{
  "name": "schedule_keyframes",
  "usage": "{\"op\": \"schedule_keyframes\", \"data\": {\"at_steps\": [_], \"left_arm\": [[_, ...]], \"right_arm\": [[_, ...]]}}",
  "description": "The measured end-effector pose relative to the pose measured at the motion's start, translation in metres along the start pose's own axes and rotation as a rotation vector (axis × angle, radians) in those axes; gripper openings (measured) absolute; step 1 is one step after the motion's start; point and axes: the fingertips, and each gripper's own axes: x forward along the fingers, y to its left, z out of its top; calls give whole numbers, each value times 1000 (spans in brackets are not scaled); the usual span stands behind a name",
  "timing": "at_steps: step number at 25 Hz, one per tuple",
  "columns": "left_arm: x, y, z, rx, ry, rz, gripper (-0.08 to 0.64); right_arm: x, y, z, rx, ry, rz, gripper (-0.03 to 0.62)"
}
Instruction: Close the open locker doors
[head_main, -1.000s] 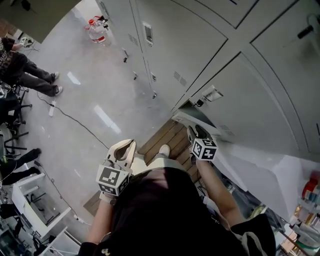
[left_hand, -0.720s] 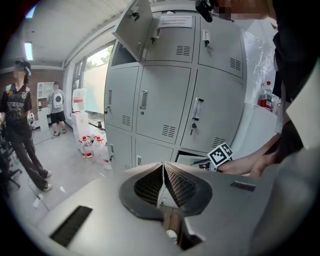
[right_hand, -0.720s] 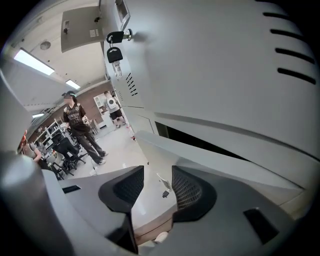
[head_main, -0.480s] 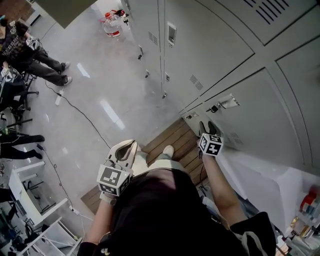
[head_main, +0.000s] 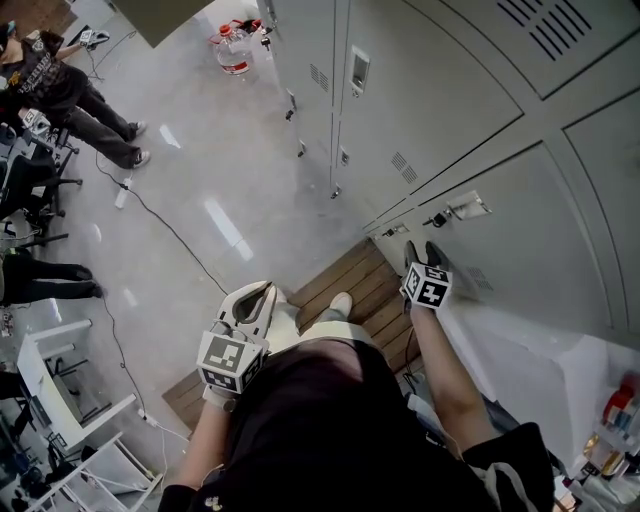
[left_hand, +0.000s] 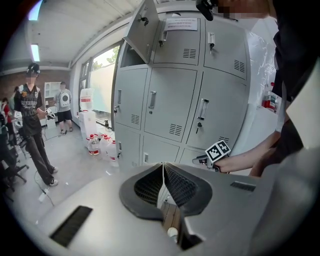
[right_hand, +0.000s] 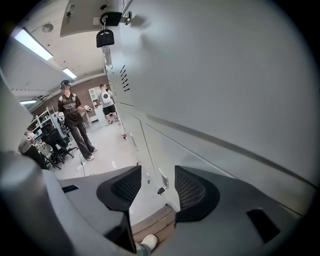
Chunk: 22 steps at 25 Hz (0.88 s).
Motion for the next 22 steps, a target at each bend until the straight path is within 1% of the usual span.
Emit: {"op": "schedule_keyframes", "data": {"at_steps": [5, 10, 15, 19, 22], "left_arm": [[-5, 8, 2, -2, -14, 10, 21], [-10, 21, 7, -5, -40, 20, 21], [-17, 43, 19, -3, -85, 47, 21], [-26, 64, 32, -2, -127, 64, 21], [-33, 80, 41, 3, -149, 68, 21]], "right_arm": [[-7, 28, 11, 3, -20, 58, 218], [-22, 77, 38, 11, -74, 157, 218], [-47, 134, 93, -62, -173, 251, 218], [-75, 186, 147, -136, -276, 333, 216], [-96, 226, 192, -155, -346, 395, 212]]}}
